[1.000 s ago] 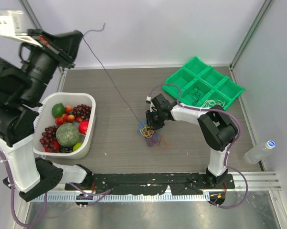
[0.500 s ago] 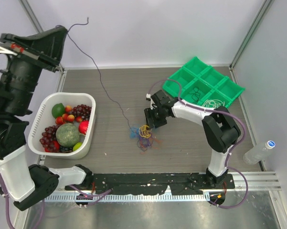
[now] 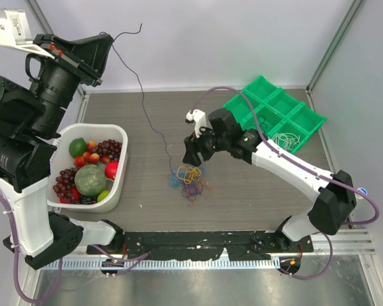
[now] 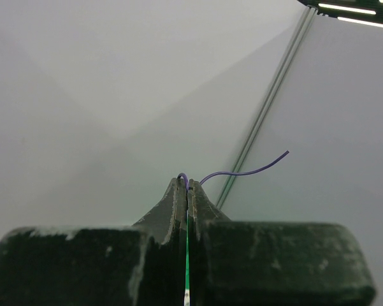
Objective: Untangle the cables
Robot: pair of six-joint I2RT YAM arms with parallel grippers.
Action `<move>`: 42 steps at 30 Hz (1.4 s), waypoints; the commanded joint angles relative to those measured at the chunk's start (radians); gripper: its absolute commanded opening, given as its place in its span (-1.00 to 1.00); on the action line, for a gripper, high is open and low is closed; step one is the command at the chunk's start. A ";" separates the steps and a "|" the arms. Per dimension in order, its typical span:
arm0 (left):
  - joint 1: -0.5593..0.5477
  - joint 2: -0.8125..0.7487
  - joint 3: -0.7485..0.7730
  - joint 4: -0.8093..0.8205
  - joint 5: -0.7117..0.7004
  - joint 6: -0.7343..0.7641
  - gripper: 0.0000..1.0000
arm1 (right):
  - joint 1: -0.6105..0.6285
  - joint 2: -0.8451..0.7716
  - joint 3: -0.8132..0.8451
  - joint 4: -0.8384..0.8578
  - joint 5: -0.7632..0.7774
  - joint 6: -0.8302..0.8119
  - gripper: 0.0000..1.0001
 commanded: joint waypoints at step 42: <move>0.001 -0.214 -0.675 0.053 0.007 -0.115 -1.00 | 0.003 -0.002 0.359 0.226 0.088 0.416 -0.99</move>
